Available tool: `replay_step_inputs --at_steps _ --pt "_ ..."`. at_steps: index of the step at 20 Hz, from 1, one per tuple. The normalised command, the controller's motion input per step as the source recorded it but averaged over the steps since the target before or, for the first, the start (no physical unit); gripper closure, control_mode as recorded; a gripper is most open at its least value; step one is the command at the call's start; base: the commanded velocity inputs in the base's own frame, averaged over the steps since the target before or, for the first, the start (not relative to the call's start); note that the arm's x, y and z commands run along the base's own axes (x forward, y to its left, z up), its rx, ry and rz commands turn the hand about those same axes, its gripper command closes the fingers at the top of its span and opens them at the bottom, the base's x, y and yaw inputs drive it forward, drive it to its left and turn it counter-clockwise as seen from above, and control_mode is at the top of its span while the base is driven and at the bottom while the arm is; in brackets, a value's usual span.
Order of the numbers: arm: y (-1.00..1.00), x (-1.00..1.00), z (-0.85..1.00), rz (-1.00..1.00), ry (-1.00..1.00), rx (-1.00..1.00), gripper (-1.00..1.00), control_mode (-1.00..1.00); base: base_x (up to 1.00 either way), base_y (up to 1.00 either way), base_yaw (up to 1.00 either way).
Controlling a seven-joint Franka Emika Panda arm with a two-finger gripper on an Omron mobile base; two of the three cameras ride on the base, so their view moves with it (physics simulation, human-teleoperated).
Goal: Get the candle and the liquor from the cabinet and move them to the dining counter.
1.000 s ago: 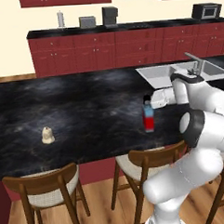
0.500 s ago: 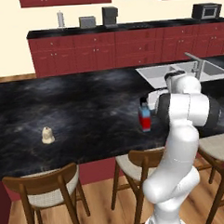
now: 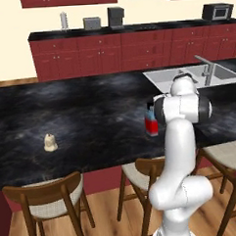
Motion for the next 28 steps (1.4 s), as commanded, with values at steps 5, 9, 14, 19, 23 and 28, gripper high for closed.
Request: replay_step_inputs --at_steps 5,9,14,19,23,28 --pt "-0.03 0.29 -0.24 0.10 0.00 0.07 1.00 -1.00 0.00 0.00 0.00" --pt "0.05 0.01 -0.09 0.05 0.00 0.00 1.00 -1.00 0.00 0.00 0.00" --pt "0.21 0.02 0.00 0.01 0.00 0.00 1.00 -1.00 0.00 0.00 0.00" --pt "0.11 -0.01 0.00 0.01 0.00 0.00 1.00 -1.00 0.00 0.00 0.00" --pt "0.02 -0.06 0.00 0.03 -0.09 0.00 1.00 -1.00 0.00 0.00 0.00" --pt "0.00 -0.15 0.00 0.04 -0.18 0.00 1.00 -1.00 0.00 0.00 0.00"
